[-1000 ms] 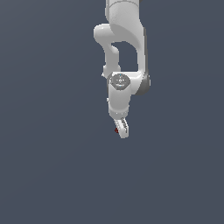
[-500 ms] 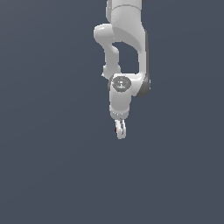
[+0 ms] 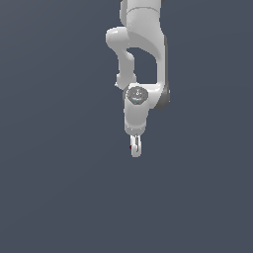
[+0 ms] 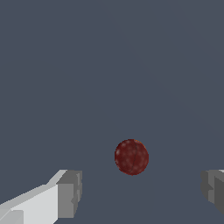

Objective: Pick up the object and move it to a goal position.

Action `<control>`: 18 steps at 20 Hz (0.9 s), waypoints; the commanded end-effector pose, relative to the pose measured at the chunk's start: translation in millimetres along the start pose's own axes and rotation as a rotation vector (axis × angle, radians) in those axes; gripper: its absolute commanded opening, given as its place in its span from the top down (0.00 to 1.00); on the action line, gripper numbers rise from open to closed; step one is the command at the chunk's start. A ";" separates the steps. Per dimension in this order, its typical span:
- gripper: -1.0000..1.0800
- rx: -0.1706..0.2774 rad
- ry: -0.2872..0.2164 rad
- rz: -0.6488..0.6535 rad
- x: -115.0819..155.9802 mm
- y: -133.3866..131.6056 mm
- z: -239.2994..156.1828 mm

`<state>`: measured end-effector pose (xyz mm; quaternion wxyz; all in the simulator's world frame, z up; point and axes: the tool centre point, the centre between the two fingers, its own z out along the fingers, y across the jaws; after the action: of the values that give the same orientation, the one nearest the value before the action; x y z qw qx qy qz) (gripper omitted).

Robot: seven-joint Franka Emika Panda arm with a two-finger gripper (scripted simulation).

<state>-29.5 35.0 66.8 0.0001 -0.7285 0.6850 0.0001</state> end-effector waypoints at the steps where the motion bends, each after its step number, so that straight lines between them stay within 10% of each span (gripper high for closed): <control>1: 0.04 0.000 0.000 0.000 -0.1 0.2 2.6; 16: 0.04 0.000 0.000 0.005 0.0 0.5 50.0; 17: 1.00 0.000 0.000 0.005 0.0 0.5 50.0; 18: 1.00 0.000 0.000 0.005 0.0 0.5 50.0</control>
<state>-30.3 34.9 17.1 -0.0003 -0.7269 0.6868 0.0004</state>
